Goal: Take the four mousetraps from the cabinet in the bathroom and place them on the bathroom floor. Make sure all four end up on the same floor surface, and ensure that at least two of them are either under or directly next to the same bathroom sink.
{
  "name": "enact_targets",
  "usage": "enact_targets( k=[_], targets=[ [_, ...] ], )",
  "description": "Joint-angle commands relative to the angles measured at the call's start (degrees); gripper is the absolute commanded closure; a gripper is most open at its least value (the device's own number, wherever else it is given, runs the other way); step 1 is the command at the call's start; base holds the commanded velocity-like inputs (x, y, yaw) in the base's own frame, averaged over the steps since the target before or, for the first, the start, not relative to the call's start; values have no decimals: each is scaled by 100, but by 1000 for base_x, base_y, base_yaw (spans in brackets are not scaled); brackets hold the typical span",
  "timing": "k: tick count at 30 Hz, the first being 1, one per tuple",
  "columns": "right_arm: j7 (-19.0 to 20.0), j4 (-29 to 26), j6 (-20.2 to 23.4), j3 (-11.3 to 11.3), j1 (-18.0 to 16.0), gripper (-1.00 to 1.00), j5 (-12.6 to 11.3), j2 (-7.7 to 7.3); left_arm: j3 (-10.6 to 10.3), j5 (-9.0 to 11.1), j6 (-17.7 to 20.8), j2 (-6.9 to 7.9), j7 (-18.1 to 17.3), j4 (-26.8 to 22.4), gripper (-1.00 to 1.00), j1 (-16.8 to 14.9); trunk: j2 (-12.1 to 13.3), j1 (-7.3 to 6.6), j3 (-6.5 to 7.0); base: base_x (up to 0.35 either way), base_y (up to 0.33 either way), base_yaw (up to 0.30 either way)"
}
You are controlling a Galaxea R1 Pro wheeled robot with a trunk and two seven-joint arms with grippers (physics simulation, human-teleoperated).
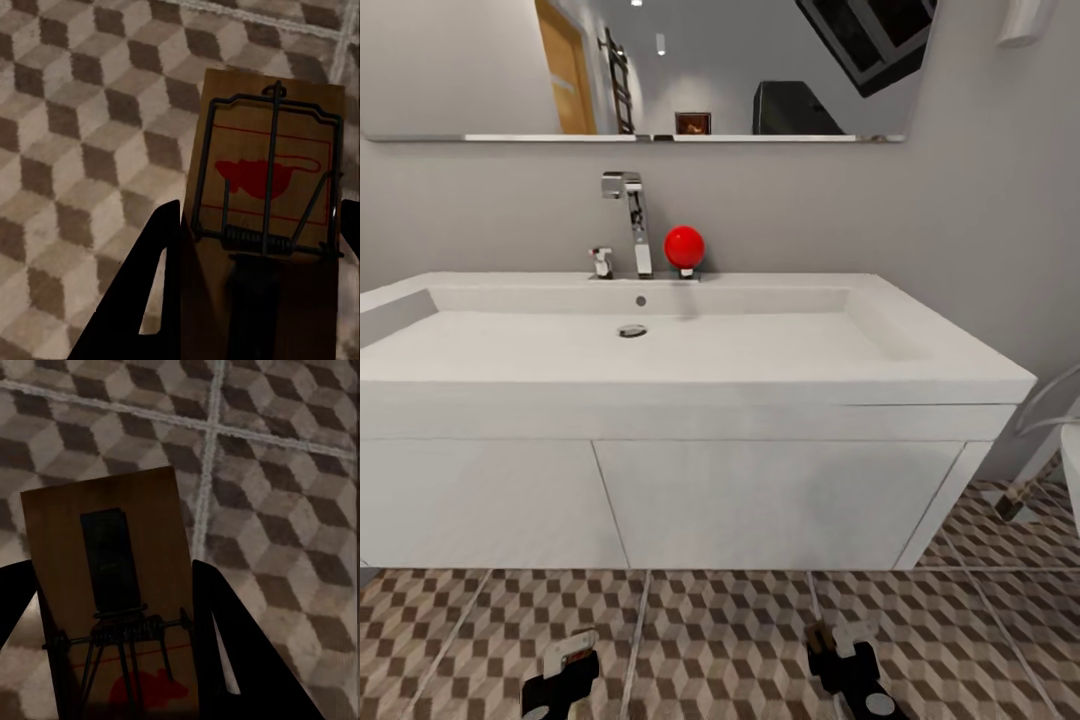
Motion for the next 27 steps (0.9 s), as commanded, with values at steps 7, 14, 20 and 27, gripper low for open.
enact_targets(
  k=[7, 14, 20, 27],
  targets=[
    [-19, -78, -16, 15, -3, 100, 31, 2, -38, 46, -24, 24, 209, -164, 100, -85, -9, 12, -117, 0, 0, 0],
    [28, -88, -17, 11, -3, 100, 25, -10, -38, 44, -59, 71, 199, -274, 100, -123, -9, 12, -117, 0, 0, 0],
    [28, -297, -65, 7, -3, 100, 22, -55, -36, 45, -75, 241, 201, -298, 100, -138, -9, 12, -117, 0, 0, 0],
    [30, -654, -93, 14, -3, 100, 22, -59, -37, 45, -15, 410, 183, -418, 100, -335, -9, 12, -117, 0, 0, 0]
  ],
)
